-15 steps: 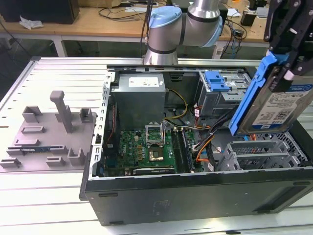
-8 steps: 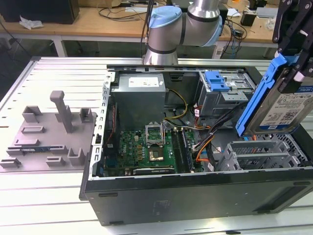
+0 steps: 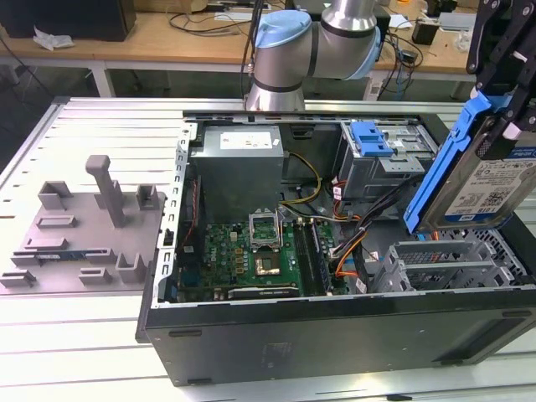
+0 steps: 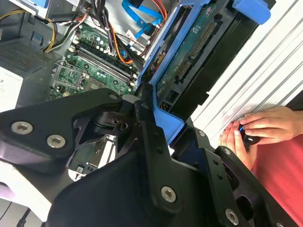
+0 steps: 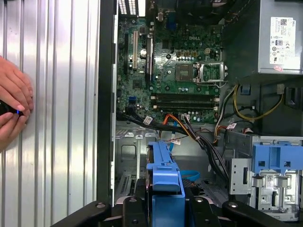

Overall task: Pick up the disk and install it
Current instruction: 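Insert the disk into the insertion slot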

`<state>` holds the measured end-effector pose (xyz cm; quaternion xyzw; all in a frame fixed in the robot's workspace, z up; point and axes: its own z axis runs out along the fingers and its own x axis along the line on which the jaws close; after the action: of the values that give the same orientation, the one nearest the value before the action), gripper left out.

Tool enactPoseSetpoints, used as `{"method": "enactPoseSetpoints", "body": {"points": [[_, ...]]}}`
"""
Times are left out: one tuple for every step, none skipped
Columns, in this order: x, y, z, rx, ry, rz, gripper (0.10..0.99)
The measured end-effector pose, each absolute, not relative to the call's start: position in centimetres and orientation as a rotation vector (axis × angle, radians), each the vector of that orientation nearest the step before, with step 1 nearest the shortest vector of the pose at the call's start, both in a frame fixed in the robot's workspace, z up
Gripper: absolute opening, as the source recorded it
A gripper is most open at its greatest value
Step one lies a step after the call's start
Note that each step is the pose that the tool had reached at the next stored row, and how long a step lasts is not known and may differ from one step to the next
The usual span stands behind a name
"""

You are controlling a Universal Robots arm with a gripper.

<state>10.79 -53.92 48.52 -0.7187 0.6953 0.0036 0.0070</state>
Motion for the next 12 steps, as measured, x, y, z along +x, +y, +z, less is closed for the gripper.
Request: {"method": "enactPoseSetpoints", "body": {"points": [[10.79, -53.93, 48.52, -2.248, 2.175, 0.011, 0.369], [10.78, -53.93, 48.52, -2.248, 2.175, 0.011, 0.369], [10.79, -53.93, 48.51, -2.248, 2.175, 0.011, 0.369], [10.78, -53.93, 48.45, -2.248, 2.175, 0.011, 0.369], [10.79, -53.95, 48.35, -2.248, 2.175, 0.011, 0.369], [10.79, -53.96, 48.28, -2.248, 2.175, 0.011, 0.369], [10.79, -53.97, 48.23, -2.248, 2.175, 0.011, 0.369], [10.79, -53.98, 48.17, -2.248, 2.175, 0.011, 0.369], [10.79, -53.99, 48.12, -2.248, 2.175, 0.011, 0.369], [10.81, -54.00, 47.99, -2.248, 2.175, 0.011, 0.369], [10.83, -54.03, 47.90, -2.248, 2.175, 0.011, 0.369], [10.83, -54.05, 47.83, -2.248, 2.175, 0.011, 0.369]]}}
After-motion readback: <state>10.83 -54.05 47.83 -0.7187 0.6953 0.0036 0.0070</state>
